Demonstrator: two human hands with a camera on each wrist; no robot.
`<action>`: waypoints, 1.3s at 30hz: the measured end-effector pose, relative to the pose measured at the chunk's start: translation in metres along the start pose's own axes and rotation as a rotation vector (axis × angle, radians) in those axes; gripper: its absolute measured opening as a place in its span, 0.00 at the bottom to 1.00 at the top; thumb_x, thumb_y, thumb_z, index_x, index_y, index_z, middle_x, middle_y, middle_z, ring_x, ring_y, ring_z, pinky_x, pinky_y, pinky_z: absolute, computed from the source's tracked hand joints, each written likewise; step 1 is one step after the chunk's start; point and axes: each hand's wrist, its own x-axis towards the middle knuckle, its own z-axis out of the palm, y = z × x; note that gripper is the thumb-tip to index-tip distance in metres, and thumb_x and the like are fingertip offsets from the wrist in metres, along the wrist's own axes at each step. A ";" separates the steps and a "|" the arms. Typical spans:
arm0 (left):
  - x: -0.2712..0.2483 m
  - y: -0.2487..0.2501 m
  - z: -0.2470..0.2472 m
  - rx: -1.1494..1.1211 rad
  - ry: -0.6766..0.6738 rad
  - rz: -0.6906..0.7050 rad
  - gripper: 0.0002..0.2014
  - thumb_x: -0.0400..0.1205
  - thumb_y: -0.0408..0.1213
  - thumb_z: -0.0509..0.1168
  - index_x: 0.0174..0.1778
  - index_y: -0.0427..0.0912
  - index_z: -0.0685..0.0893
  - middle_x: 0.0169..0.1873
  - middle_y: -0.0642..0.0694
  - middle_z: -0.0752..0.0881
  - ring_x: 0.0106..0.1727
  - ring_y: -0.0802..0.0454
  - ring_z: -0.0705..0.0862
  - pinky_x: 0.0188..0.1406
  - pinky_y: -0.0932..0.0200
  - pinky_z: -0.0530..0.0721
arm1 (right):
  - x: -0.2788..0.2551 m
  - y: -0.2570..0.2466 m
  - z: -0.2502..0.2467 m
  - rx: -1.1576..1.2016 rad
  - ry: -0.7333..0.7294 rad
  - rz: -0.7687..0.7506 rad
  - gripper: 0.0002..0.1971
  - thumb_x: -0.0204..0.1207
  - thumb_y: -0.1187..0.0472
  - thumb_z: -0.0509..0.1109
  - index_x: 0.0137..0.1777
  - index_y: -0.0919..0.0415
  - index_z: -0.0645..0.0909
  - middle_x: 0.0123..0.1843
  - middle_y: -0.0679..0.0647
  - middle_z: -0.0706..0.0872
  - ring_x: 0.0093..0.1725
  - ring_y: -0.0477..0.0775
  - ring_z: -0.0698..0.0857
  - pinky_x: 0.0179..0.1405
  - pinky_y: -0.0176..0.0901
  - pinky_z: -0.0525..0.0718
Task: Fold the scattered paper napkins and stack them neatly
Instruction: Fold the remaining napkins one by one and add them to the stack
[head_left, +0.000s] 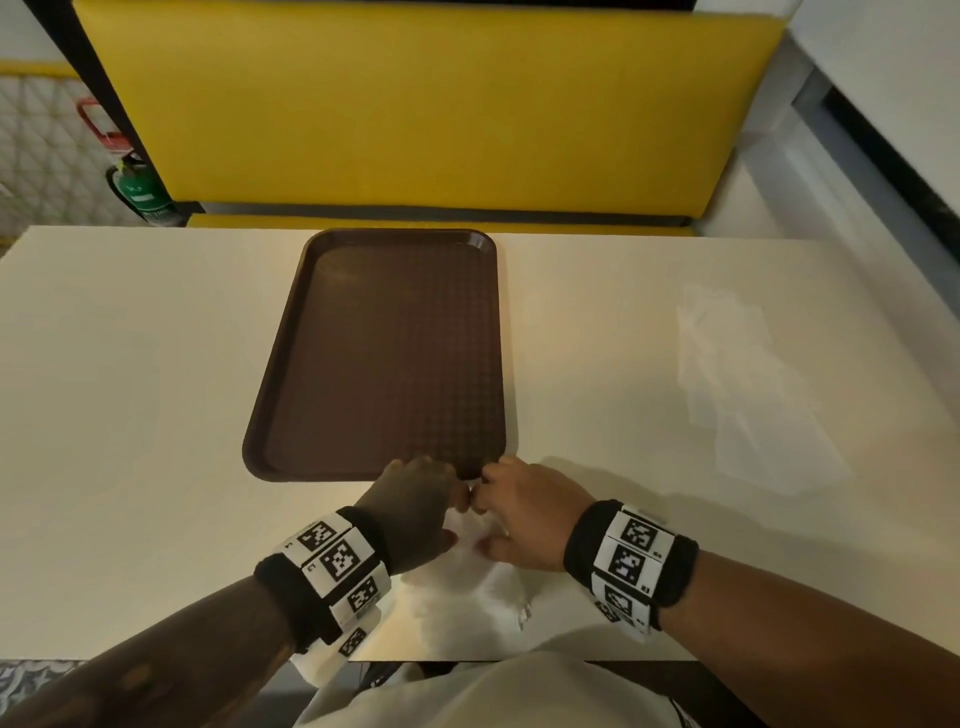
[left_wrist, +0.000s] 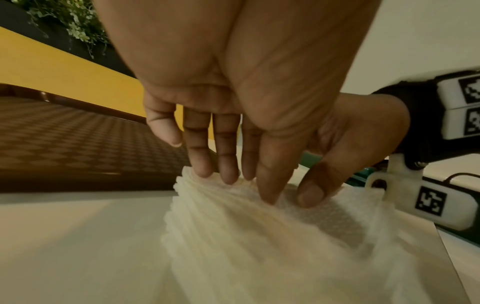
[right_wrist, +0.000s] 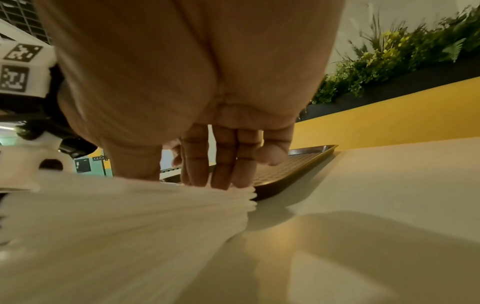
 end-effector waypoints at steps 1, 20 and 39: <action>0.000 -0.001 0.000 -0.014 -0.007 0.002 0.13 0.78 0.45 0.68 0.58 0.52 0.82 0.59 0.57 0.82 0.62 0.58 0.78 0.70 0.56 0.73 | 0.000 -0.001 0.000 0.029 0.009 0.000 0.19 0.75 0.47 0.72 0.62 0.55 0.82 0.58 0.52 0.81 0.56 0.51 0.79 0.57 0.51 0.83; 0.123 0.003 -0.050 -0.410 0.279 -0.137 0.04 0.78 0.40 0.69 0.42 0.48 0.80 0.34 0.55 0.81 0.36 0.59 0.78 0.30 0.70 0.70 | -0.039 0.224 -0.089 0.094 0.242 1.296 0.22 0.76 0.53 0.70 0.65 0.66 0.78 0.66 0.63 0.82 0.66 0.64 0.80 0.66 0.52 0.80; 0.139 0.008 -0.040 -0.456 0.160 -0.135 0.10 0.78 0.42 0.70 0.51 0.43 0.82 0.42 0.51 0.83 0.43 0.56 0.81 0.43 0.64 0.76 | -0.061 0.285 -0.084 0.063 0.164 1.522 0.32 0.60 0.36 0.81 0.47 0.61 0.72 0.63 0.61 0.82 0.67 0.65 0.75 0.64 0.56 0.72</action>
